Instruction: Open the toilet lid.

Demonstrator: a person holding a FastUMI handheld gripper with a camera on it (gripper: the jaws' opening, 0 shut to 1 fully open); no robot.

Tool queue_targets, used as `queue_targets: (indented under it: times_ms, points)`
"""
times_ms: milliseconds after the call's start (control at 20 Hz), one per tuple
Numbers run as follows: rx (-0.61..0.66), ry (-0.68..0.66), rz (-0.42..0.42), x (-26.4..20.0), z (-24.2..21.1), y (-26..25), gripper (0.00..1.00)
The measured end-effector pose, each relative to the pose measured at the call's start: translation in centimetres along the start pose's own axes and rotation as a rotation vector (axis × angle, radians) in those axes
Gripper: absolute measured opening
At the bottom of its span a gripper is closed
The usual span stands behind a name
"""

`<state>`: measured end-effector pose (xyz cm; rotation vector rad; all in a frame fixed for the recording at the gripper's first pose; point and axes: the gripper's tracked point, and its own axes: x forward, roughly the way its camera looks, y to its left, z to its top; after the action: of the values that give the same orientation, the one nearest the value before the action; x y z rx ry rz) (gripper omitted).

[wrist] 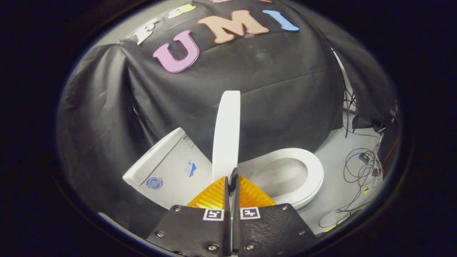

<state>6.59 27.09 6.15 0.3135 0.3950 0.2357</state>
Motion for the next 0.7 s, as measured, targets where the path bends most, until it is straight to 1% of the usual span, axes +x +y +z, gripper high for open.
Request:
queue_targets:
  times_ms: [200, 350, 500, 650, 700]
  points:
    - [-0.037, 0.006, -0.106, 0.4, -0.4, 0.7, 0.02]
    - [-0.065, -0.018, -0.155, 0.5, -0.2, 1.5, 0.02]
    - [-0.035, -0.019, -0.222, 0.6, -0.6, 2.1, 0.03]
    - [-0.023, -0.03, -0.247, 0.5, -0.2, 3.0, 0.03]
    - [-0.037, -0.024, -0.252, 0.5, -0.4, 3.3, 0.02]
